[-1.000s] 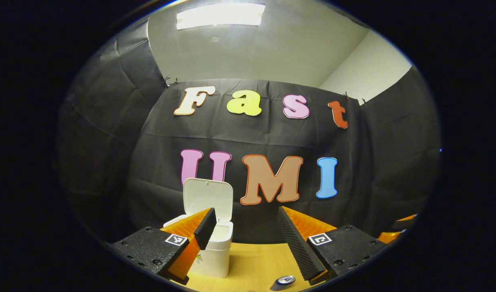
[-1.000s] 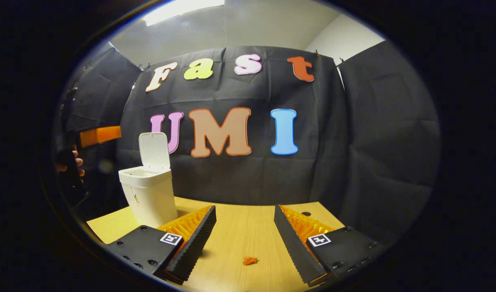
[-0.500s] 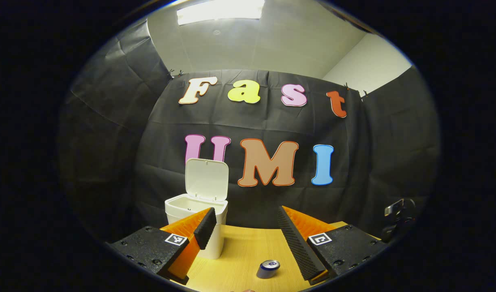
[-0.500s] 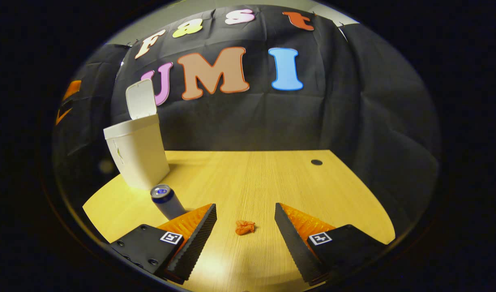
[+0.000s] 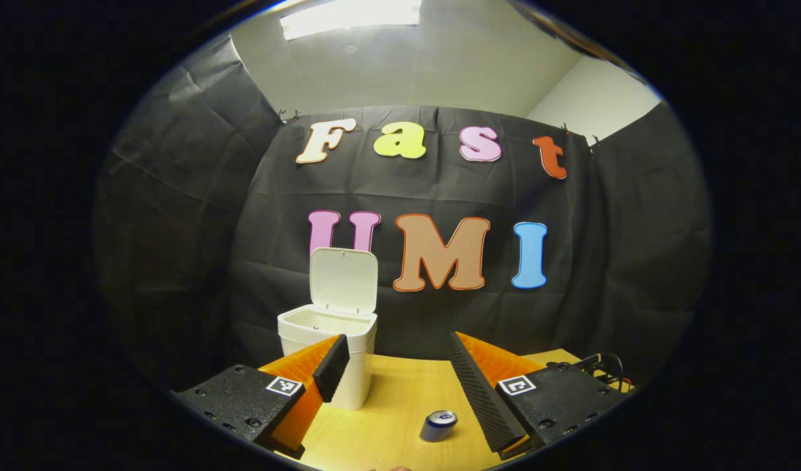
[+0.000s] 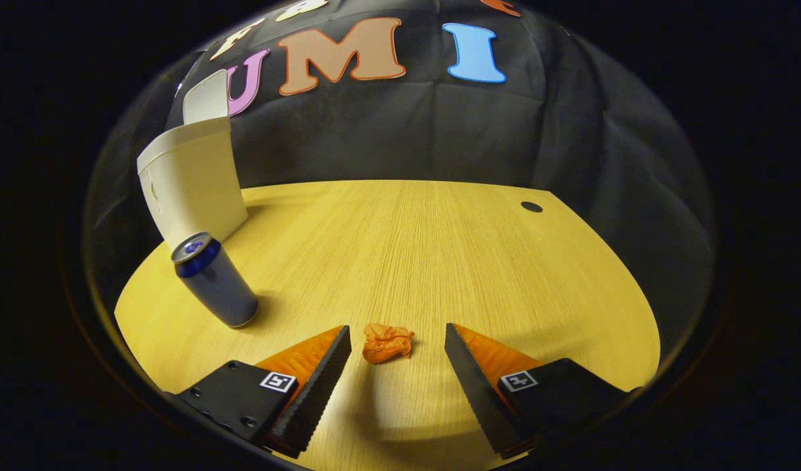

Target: Press the lid of the desktop garbage bin to open it, pick up the crumpled paper on the desktop and throw it into the bin, then pick up the pop can on the desktop and drop it into the bin, and finally close the garbage bin lid.

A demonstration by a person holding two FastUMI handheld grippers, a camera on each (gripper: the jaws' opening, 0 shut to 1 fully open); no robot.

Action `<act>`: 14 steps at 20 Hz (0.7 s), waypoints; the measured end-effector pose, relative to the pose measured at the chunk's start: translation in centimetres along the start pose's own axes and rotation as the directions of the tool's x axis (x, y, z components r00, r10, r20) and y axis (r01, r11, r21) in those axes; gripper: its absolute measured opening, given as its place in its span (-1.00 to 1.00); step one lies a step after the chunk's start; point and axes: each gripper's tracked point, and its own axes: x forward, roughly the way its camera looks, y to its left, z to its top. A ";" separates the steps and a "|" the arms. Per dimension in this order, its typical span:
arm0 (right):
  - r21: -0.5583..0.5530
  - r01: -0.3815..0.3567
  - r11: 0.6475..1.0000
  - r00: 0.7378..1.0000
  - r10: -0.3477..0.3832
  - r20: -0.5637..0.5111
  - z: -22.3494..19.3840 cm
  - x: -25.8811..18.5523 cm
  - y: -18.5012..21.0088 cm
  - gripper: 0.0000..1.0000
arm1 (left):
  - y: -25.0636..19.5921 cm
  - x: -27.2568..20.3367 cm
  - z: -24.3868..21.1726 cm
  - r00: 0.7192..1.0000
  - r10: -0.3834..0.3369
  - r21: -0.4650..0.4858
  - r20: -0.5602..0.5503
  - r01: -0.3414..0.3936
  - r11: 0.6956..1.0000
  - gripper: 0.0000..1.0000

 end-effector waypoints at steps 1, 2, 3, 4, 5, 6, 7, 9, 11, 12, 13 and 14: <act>-0.001 0.002 1.000 1.000 -0.002 -0.007 0.0 0.6 0.1 0.94 | 0.1 0.0 -0.1 1.000 0.004 0.004 -0.006 -0.004 1.000 0.84; -0.003 0.006 1.000 1.000 -0.006 -0.012 -0.1 1.2 0.1 0.95 | 0.2 0.1 -0.2 1.000 0.007 0.011 -0.008 -0.007 1.000 0.85; -0.003 0.010 1.000 1.000 -0.010 -0.018 -0.2 1.5 0.1 0.94 | 0.3 0.0 -0.3 1.000 0.010 0.018 -0.009 -0.010 1.000 0.85; -0.004 0.009 1.000 1.000 -0.009 -0.024 -0.4 1.9 0.2 1.00 | 0.4 0.0 -0.3 1.000 0.012 0.024 -0.012 -0.012 1.000 0.86; -0.004 0.009 1.000 0.999 -0.009 -0.034 -0.5 2.1 0.2 0.92 | 0.5 0.0 -0.3 1.000 0.013 0.028 -0.015 -0.013 1.000 0.85; 0.002 0.012 1.000 0.999 -0.012 -0.043 -0.8 2.4 0.3 0.77 | 0.6 0.0 -0.4 1.000 0.014 0.030 -0.017 -0.013 0.999 0.85; 0.007 0.012 1.000 0.999 -0.012 -0.047 -0.9 2.4 0.4 0.70 | 0.6 -0.1 -0.4 1.000 0.013 0.031 -0.018 -0.013 0.999 0.85; 0.011 0.022 1.000 0.998 -0.022 -0.052 -1.3 2.8 0.8 0.49 | 0.7 0.0 -0.5 1.000 0.013 0.031 -0.022 -0.013 0.999 0.86; 0.010 -0.003 1.000 0.999 0.003 -0.044 -1.4 2.8 1.0 0.22 | 0.8 -0.1 -0.6 1.000 0.012 0.029 -0.024 -0.011 1.000 0.85; 0.002 -0.016 1.000 0.999 0.016 -0.044 -1.2 2.8 1.0 0.04 | 0.9 -0.1 -0.6 1.000 0.010 0.029 -0.025 -0.010 1.000 0.85; -0.009 -0.026 1.000 0.999 0.025 -0.037 -1.2 2.8 1.1 -0.16 | 1.0 -0.2 -0.7 1.000 0.010 0.030 -0.026 -0.009 1.000 0.85; -0.017 -0.054 0.998 0.998 0.053 -0.030 -1.2 2.7 1.5 -0.27 | 1.1 -0.2 -0.7 1.000 0.008 0.030 -0.028 -0.007 1.000 0.85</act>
